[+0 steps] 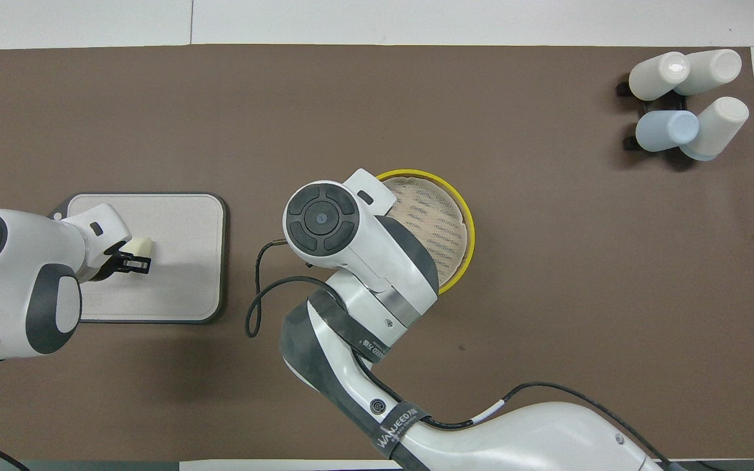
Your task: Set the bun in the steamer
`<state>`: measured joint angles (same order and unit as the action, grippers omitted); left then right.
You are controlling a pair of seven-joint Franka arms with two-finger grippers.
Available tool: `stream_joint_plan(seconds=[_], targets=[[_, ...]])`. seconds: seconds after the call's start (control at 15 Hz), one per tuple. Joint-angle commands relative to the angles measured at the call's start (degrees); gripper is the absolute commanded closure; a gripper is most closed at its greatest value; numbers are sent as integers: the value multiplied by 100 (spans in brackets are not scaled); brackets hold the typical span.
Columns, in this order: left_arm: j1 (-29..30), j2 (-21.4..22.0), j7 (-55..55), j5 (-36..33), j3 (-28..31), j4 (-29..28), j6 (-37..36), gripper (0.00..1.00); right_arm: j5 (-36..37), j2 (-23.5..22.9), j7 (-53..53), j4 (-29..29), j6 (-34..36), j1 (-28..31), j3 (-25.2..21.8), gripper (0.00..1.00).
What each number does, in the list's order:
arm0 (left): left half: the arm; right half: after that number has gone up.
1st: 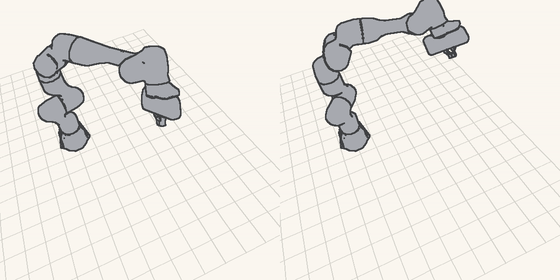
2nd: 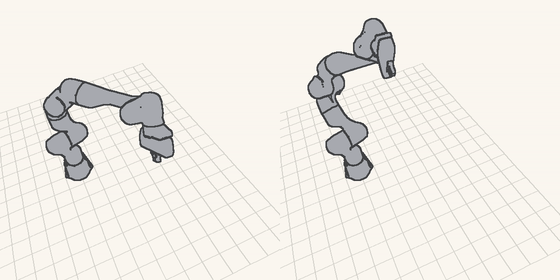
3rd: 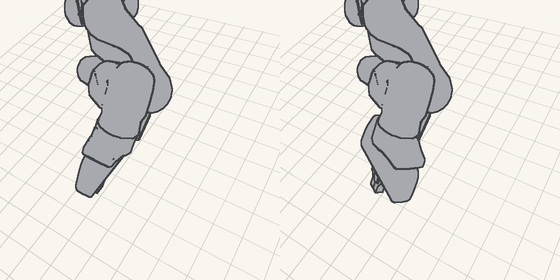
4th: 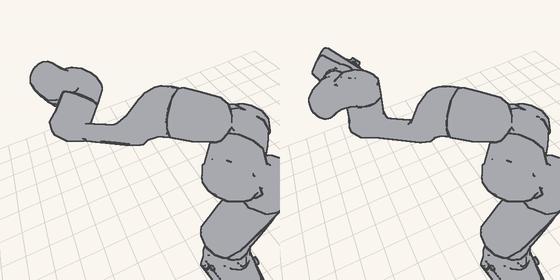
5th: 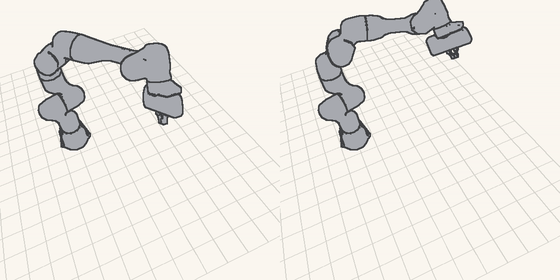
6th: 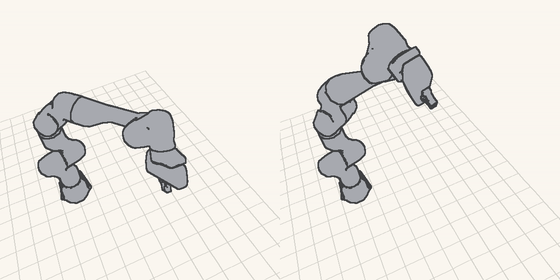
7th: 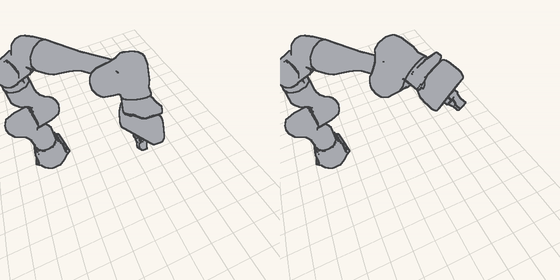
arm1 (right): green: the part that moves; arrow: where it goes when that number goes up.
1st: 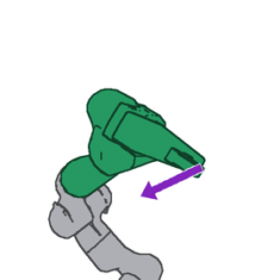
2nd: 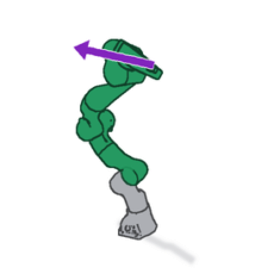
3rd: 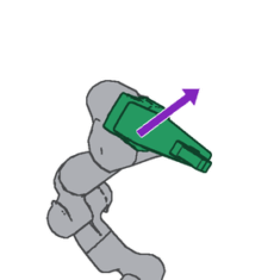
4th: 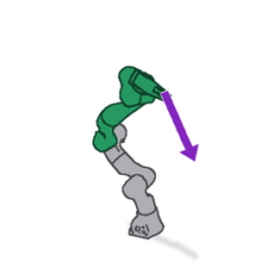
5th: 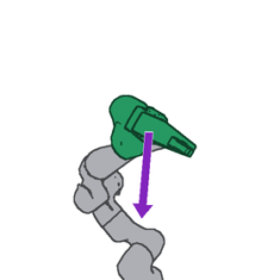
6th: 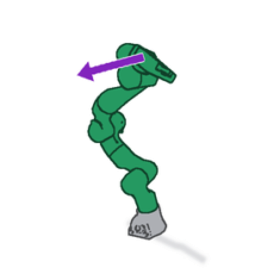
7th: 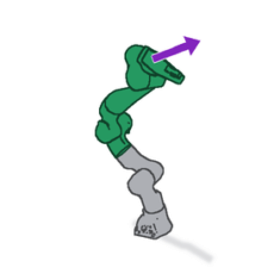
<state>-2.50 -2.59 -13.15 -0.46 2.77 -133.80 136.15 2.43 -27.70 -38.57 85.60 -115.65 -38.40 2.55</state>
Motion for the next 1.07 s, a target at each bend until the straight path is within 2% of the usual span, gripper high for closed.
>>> stream_joint_plan(seconds=[0.0, 0.13, 0.27, 0.4, 0.53, 0.73, 0.93, 1.0], targets=[[-5, -31, -47, 300, -5, 747, -955, 73, 65, -67, 585, -690, 1110, 315, 9, 100], [-145, -101, 214, 660, -14, 1659, -2017, 73, 74, -113, 1217, -1211, 1946, 692, 9, 100], [-670, -398, 1675, 705, -31, 2731, -2758, 73, 153, 54, 1850, -1169, 2371, 991, -43, 100], [-1521, -716, 3722, 697, -22, 3445, -2717, 73, 179, 256, 2378, -1063, 2809, 1386, -52, 100], [-2138, -944, 4757, 723, -40, 3868, -2630, 73, 424, 335, 2896, -1002, 3170, 1764, -53, 100], [-3122, -1173, 5646, 837, -31, 3862, -1806, 73, 776, 388, 3425, -870, 3277, 2108, -52, 100], [-3774, -1261, 5788, 829, -22, 3274, -1146, 73, 794, 424, 3628, -826, 3268, 2310, -52, 100], [-3932, -1453, 5885, 802, -14, 3194, -996, 72, 786, 424, 3663, -826, 3251, 2337, -52, 100]])
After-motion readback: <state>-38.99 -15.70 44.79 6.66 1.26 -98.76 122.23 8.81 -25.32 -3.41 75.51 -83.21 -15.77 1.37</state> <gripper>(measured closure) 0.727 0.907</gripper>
